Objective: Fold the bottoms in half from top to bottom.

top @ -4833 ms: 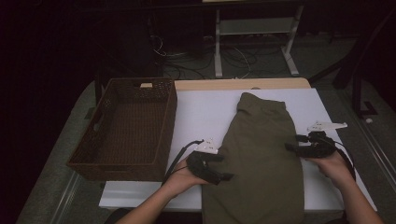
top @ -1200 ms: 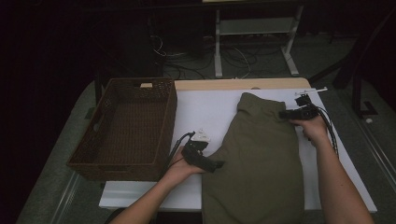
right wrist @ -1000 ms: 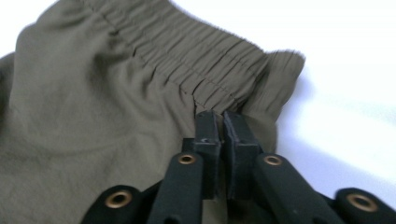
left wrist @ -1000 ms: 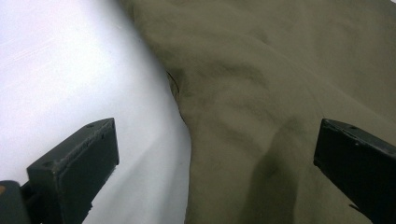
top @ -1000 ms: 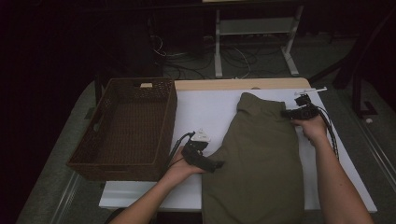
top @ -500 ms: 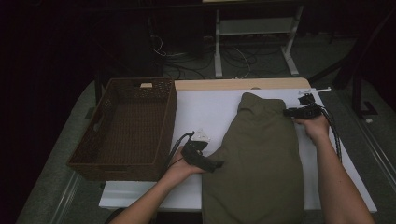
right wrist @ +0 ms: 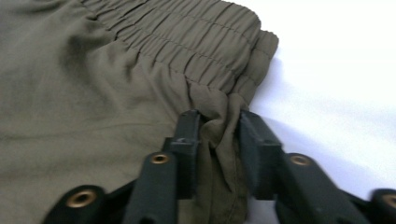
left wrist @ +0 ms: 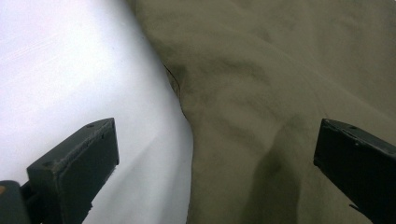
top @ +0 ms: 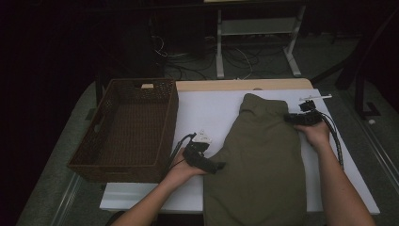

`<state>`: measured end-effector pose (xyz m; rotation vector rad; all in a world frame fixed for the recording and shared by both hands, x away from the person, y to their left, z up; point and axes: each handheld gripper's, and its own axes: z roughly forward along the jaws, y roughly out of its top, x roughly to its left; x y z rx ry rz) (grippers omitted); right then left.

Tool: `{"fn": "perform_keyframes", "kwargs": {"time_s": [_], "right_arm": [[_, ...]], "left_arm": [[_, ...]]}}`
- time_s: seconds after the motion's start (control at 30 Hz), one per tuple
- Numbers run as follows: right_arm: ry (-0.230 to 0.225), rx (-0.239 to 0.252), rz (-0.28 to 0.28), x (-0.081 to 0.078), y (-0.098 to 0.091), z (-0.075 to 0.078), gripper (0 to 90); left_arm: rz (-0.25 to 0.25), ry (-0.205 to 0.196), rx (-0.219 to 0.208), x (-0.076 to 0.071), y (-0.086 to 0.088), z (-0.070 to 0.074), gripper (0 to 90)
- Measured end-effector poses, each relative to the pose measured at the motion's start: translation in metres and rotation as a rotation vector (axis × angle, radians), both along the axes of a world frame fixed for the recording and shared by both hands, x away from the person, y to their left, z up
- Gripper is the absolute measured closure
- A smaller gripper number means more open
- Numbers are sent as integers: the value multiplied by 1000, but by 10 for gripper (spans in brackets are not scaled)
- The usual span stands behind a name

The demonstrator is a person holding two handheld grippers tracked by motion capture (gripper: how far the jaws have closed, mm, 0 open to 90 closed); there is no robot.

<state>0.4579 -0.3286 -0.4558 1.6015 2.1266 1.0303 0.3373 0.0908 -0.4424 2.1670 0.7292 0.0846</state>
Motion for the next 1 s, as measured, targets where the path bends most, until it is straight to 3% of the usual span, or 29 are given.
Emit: {"fn": "perform_keyframes", "kwargs": {"time_s": [0.27,0.43,0.63,1.0], "right_arm": [[-16,-2,33,1,-1,-1,856],[-23,15,27,0,-2,1,863],[-31,0,34,0,-1,3,863],[-25,-11,41,1,-1,4,862]], "left_arm": [[4,1,4,-3,0,-1,0],[10,-1,-2,-4,-1,-1,0],[7,-1,-5,0,-5,0,0],[22,-6,-33,15,-15,3,6]]}}
